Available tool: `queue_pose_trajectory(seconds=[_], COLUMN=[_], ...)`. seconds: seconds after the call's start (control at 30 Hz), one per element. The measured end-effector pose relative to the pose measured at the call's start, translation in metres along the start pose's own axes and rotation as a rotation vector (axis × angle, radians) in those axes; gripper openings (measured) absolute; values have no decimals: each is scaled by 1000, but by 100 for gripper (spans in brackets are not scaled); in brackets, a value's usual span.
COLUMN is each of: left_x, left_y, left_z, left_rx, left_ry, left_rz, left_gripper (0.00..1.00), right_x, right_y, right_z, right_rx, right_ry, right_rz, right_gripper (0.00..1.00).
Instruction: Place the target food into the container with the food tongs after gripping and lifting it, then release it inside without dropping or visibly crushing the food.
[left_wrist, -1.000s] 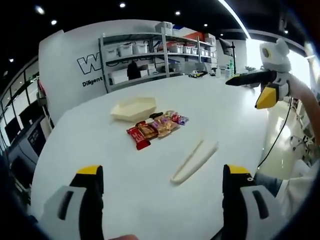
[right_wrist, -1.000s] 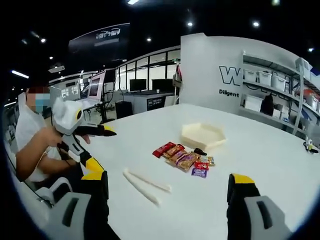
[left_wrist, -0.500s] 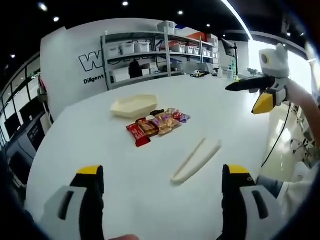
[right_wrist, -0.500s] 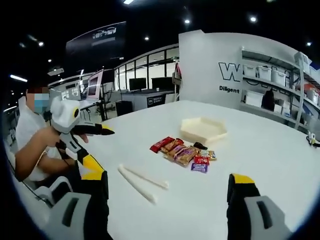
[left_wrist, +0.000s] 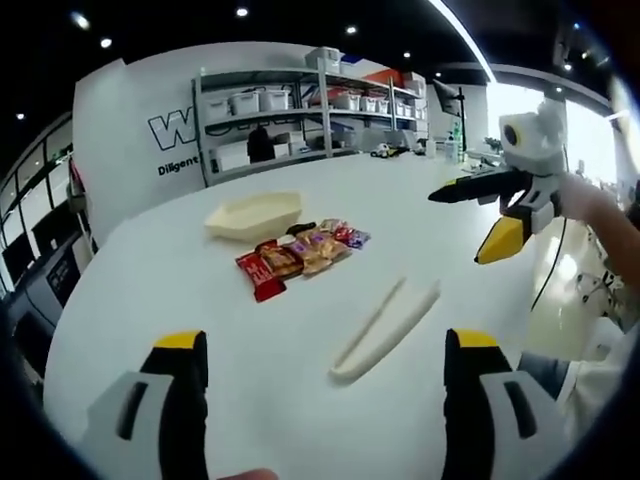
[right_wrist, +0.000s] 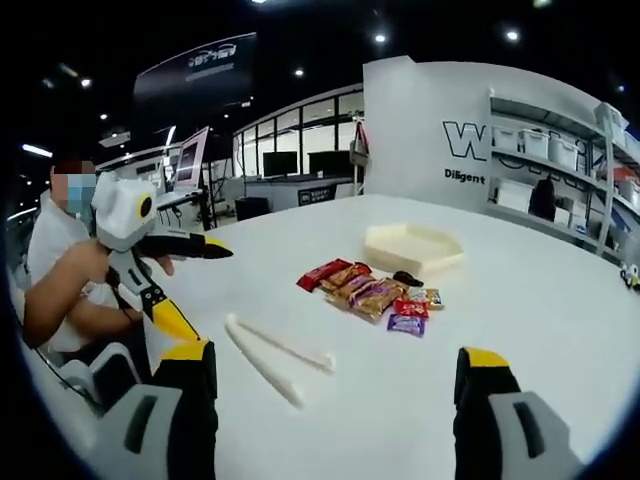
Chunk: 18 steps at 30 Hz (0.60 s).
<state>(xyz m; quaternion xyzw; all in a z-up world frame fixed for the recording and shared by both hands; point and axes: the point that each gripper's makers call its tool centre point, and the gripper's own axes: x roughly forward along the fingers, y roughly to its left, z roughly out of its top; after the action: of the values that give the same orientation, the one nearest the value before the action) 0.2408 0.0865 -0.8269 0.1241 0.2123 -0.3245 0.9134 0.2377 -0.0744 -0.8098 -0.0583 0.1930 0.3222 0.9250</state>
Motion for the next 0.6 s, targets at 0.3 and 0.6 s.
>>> queue_pose_trajectory(seconds=[0.3,0.6], left_x=[4,7], left_y=[-4,-14], left_z=[-1,-18], left_rx=[-45,15], left_ry=[-45,-8], left_rz=[-62,-79], left_gripper=[97,95], right_x=[1,15], right_y=[20,39], right_z=[2,-16], right_rx=[-35,-120], right_ry=[-49,-17], right_rz=[87,171], right_gripper=[91,67])
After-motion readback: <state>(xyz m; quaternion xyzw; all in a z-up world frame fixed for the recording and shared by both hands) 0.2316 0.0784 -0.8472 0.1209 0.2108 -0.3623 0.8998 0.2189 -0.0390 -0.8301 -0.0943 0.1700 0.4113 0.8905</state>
